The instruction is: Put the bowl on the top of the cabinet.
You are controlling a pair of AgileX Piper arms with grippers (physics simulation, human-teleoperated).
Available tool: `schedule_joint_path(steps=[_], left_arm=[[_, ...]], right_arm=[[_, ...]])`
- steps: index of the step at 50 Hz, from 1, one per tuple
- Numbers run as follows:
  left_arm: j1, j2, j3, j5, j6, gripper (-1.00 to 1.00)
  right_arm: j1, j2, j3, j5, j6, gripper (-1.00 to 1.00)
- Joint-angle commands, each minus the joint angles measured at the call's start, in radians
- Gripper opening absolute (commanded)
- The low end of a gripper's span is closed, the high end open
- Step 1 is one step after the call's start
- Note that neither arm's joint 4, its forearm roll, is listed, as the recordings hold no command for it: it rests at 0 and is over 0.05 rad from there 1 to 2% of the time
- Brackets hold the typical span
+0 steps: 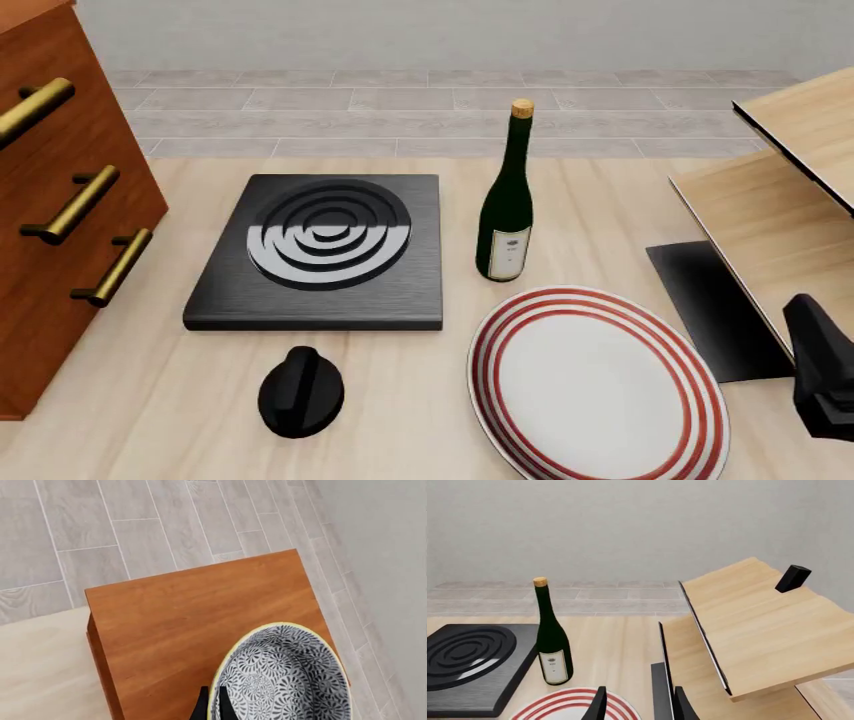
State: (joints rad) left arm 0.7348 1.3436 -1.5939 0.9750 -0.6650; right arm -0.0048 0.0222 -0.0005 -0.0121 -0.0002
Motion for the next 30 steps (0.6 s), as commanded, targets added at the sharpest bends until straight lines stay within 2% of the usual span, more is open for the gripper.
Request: schedule_joint_path(steps=[1,19,25,28,29,30], left_arm=[[0.001,0.013,0.036,-0.022,0.007,-1.00],[-0.007,0.012,0.089,-0.055,-0.004,-1.00],[-0.079,-0.015,0.135,-0.103,-0.083,-1.00],[-0.063,-0.036,0.145,-0.119,-0.097,-1.00],[-0.049,-0.044,0.139,-0.122,-0.097,1.00],[-0.058,-0.039,0.140,-0.113,-0.097,1.00]], right_arm=[[0.001,0.006,0.000,-0.007,-0.002,1.00],[0.000,-0.008,0.000,0.007,-0.002,1.00],[0.002,-0.008,0.000,0.007,-0.005,1.00],[0.002,-0.008,0.000,0.007,-0.005,1.00],[0.002,-0.008,0.000,0.007,-0.005,1.00],[0.002,-0.007,0.000,0.007,-0.005,1.00]])
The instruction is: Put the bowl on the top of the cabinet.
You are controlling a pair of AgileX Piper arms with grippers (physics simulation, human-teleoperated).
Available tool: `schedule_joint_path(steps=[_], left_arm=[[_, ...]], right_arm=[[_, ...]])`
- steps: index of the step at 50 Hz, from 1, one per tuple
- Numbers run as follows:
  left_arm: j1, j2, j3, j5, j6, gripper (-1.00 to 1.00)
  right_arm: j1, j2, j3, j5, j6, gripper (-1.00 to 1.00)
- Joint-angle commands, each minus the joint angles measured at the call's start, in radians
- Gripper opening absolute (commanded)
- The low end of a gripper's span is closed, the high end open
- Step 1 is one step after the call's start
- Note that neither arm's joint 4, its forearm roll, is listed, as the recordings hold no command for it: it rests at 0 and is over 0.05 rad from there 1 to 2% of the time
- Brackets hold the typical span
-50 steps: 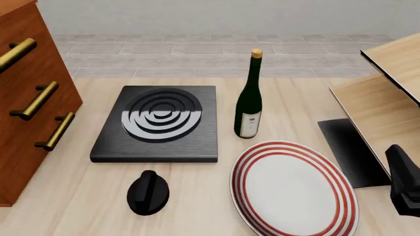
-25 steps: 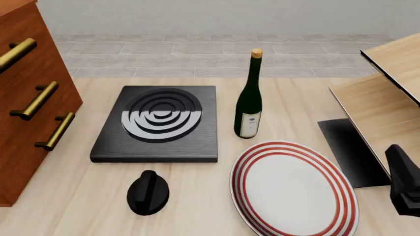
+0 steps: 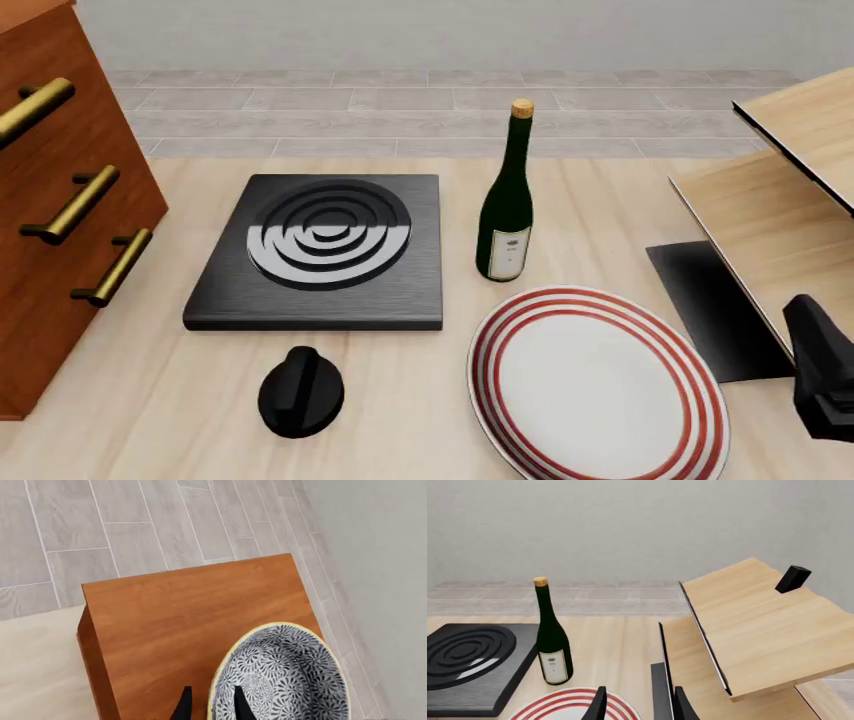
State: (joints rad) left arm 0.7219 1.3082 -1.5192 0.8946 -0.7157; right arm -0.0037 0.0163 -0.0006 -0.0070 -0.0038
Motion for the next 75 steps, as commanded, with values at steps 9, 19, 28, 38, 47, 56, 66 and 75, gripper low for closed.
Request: schedule_joint_path(steps=[9,19,28,38,47,56,66,75], left_arm=[[-0.052,-0.005,0.068,-0.032,-0.048,1.00],[-0.038,-0.024,0.058,-0.028,-0.050,1.00],[-0.027,-0.065,0.040,-0.018,-0.063,1.00],[-0.026,-0.104,0.015,-0.009,-0.068,1.00],[-0.029,-0.133,0.017,-0.019,-0.082,1.00],[-0.040,-0.179,0.000,-0.016,-0.080,1.00],[-0.056,-0.237,0.023,-0.012,-0.086,1.00],[-0.089,-0.303,0.049,0.003,-0.093,1.00]], right_arm=[[0.001,0.004,0.000,-0.004,-0.003,1.00],[0.001,0.004,0.000,-0.004,-0.005,1.00],[0.002,0.003,0.000,-0.004,-0.008,1.00],[0.004,0.001,0.000,0.000,-0.013,1.00],[0.007,0.000,0.000,0.001,-0.016,1.00],[0.008,-0.003,0.000,0.004,-0.018,1.00],[0.008,-0.009,0.000,0.009,-0.020,1.00],[0.008,-0.012,0.000,0.009,-0.022,1.00]])
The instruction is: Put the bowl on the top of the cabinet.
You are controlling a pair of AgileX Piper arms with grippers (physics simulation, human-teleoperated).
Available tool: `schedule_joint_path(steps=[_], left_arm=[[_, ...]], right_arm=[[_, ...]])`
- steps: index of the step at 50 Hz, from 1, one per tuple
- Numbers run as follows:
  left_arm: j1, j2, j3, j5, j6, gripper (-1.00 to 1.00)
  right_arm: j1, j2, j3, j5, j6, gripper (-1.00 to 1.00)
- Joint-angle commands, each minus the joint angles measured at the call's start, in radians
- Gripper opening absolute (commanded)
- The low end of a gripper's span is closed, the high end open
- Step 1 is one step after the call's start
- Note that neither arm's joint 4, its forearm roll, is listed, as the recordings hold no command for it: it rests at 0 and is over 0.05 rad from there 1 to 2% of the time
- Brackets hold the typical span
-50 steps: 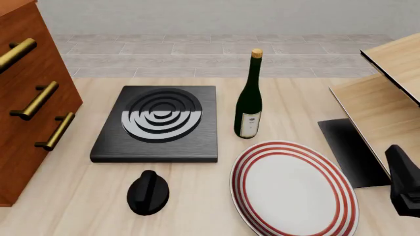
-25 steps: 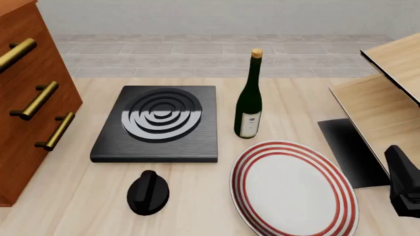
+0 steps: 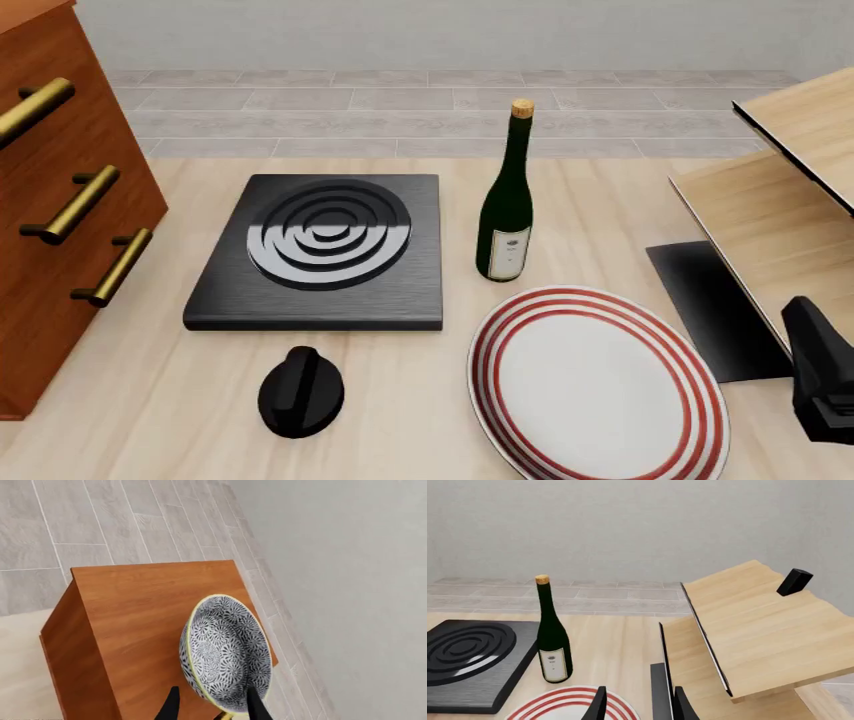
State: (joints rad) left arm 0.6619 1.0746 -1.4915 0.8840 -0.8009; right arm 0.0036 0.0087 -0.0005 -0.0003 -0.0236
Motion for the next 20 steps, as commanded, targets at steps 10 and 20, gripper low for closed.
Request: schedule_joint_path(steps=[10,20], left_arm=[[-0.060,-0.133,0.041,0.030,-0.009,1.00],[-0.083,-0.195,0.060,0.048,-0.010,1.00]], right_arm=[[-0.001,-0.006,-0.001,0.002,0.001,1.00],[-0.002,-0.005,-0.001,0.000,0.006,1.00]])
